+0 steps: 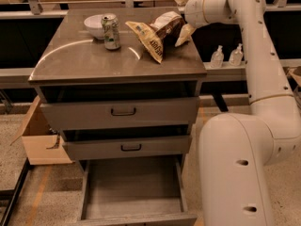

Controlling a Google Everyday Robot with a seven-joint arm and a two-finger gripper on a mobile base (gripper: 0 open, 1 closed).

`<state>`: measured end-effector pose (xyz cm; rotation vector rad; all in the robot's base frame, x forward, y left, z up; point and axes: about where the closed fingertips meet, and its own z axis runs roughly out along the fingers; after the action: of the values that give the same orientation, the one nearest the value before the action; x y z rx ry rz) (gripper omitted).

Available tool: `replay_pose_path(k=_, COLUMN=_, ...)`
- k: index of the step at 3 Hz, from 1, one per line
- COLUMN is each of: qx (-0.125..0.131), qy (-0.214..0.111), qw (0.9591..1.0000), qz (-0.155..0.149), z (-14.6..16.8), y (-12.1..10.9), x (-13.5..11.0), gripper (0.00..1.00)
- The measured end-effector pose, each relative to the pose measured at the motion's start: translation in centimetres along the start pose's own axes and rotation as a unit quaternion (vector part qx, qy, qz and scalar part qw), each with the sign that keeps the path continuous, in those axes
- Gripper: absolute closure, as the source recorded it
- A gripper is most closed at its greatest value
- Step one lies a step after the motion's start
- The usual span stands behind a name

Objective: Place brown chip bag into bottom drawer

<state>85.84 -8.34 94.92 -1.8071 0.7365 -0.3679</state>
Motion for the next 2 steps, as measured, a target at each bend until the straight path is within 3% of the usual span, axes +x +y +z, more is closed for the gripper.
replay_pose_path(k=1, qx=-0.012, qy=0.006, qw=0.9999, qz=0.008, z=1.6, y=1.2, x=0.6, gripper=0.00)
replay_pose_path(k=2, qx=-0.017, qy=0.008, qw=0.9997, qz=0.013, z=2.7, y=1.7, x=0.7, gripper=0.08)
